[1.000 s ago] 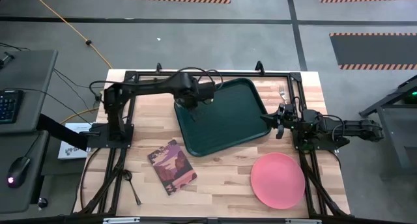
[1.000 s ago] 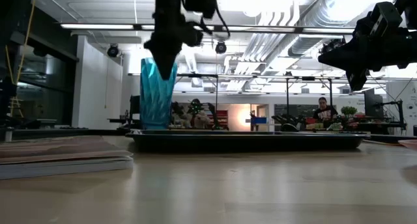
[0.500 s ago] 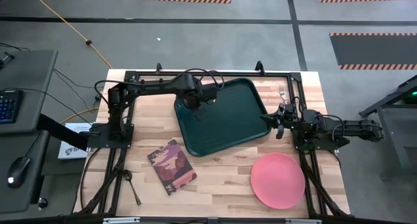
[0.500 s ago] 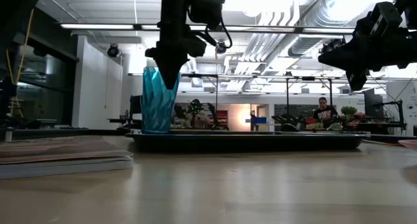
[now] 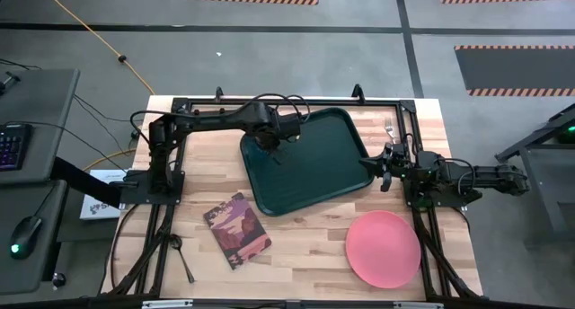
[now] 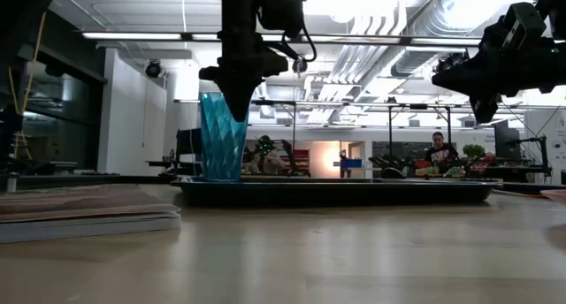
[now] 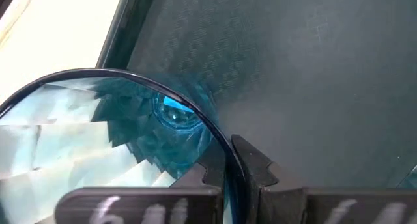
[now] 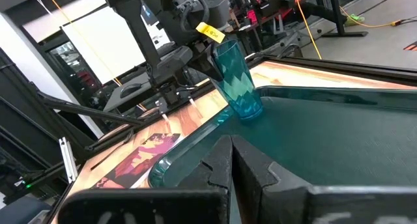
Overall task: Pick and place plate/cup/fork/spoon on tray
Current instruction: Put the blue cup on the black tray
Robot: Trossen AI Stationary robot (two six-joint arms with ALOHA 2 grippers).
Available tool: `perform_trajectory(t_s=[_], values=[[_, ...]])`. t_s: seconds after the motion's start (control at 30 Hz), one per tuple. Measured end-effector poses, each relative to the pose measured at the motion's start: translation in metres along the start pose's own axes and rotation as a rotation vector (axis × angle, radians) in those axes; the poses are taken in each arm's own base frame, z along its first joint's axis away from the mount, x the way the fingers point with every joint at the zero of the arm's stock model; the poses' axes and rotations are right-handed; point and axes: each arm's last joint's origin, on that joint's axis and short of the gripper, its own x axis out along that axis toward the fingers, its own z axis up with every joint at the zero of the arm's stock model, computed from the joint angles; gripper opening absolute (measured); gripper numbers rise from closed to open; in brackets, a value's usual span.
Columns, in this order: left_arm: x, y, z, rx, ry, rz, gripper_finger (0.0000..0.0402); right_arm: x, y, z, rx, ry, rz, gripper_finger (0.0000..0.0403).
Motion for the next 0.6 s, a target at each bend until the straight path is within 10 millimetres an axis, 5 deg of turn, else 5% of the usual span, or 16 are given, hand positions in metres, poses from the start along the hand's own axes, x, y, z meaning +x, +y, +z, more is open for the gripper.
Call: perform_trajectory(t_s=[0.6], values=[[0.0001, -0.0011, 0.003, -0.034, -0.026, -0.018, 0.0029, 0.0, 0.0, 0.0, 0.0, 0.0, 0.0, 0.0]])
